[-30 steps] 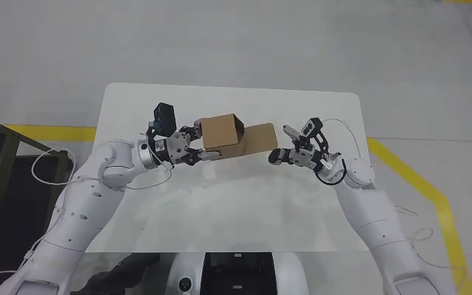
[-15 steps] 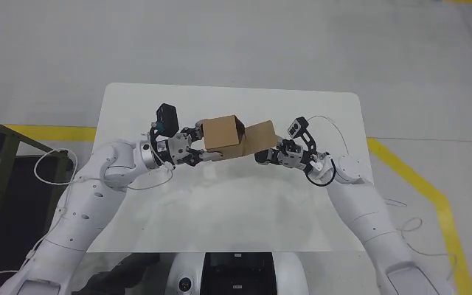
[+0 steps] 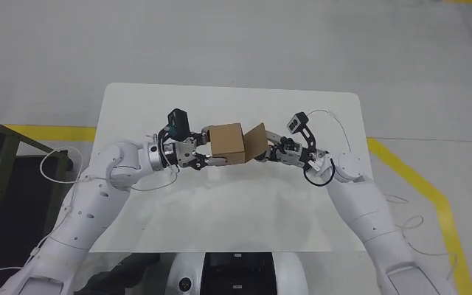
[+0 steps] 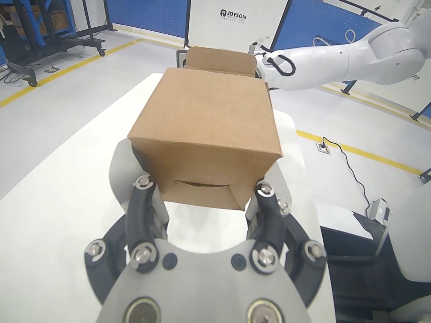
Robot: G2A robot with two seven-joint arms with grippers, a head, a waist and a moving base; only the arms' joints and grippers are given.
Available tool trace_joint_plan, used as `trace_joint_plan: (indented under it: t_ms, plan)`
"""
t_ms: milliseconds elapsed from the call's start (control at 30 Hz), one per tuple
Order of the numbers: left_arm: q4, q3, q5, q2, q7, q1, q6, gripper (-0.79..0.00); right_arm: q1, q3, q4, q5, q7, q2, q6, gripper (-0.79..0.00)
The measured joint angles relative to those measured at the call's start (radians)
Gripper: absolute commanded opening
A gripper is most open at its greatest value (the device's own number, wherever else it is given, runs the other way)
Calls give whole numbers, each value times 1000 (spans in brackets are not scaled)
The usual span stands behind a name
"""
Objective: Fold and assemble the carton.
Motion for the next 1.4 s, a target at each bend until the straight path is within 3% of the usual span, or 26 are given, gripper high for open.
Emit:
trace_joint_plan:
  t_ms: [300,500,667,767,900,1400]
  plan:
    - [0,11,27,-3,-18,-5,9,-403,-14,11,-66,-70,-42,8,5,-145]
    - [0,12,35,-4,-24,-5,12,-406,-28,22,-110,-120,-65,16,36,-231]
    - [-2,12,43,-5,-26,-5,16,-406,-37,24,-138,-147,-78,21,61,-231]
    - [-3,11,49,-6,-24,-4,18,-409,-41,26,-149,-161,-85,23,68,-332]
    - [-3,10,50,-6,-17,-1,17,-413,-45,28,-161,-175,-95,26,81,-394]
    - [-12,4,82,-8,-17,5,29,-406,-64,22,-245,-254,-159,33,114,-406]
